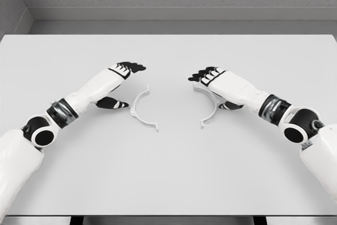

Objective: Assemble PVC drainage pipe clamps

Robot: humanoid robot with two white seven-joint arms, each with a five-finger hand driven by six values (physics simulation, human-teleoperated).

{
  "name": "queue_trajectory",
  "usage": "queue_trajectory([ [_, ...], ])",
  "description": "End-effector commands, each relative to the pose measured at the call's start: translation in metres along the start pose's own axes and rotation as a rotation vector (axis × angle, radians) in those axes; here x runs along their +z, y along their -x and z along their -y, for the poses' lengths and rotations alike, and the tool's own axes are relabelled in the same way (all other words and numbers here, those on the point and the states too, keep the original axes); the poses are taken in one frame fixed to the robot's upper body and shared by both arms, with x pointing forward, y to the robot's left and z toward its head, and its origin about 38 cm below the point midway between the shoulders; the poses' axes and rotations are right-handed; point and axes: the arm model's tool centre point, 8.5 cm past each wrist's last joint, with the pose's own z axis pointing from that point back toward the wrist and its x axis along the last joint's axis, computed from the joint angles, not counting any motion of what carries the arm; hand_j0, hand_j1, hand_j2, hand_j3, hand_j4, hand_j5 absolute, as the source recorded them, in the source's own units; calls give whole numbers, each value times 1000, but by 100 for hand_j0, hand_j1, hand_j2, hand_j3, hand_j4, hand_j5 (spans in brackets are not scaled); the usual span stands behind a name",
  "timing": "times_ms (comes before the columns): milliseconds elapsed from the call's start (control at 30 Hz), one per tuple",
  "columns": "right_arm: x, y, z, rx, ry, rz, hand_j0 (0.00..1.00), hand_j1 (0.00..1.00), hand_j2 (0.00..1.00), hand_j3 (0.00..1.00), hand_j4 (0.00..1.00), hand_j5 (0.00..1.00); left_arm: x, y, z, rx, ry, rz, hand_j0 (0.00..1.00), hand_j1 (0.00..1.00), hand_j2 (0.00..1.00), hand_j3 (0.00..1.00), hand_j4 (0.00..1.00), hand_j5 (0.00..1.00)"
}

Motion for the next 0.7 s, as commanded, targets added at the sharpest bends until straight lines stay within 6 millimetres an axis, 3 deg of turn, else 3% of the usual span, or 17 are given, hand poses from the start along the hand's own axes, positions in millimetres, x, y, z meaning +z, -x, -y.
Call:
queue_trajectory([
  [0, -2, -3, 1, -4, 6, 0, 100, 100, 100, 100, 100, 100, 1, 0, 0, 4, 0, 0, 100, 100, 100, 100, 100, 100],
  [300, -10, -15, 6, 6, 9, 21, 100, 100, 100, 100, 100, 100, 0, -3, 8, 12, 8, 3, 100, 100, 100, 100, 100, 100],
  [533, 1, 0, 4, 15, -10, -17, 100, 100, 100, 100, 100, 100, 0, -8, 11, 16, 7, 14, 100, 100, 100, 100, 100, 100],
  [667, 2, 20, 1, 6, -32, -64, 100, 100, 100, 100, 100, 100, -5, -12, 13, 24, 1, 24, 100, 100, 100, 100, 100, 100],
])
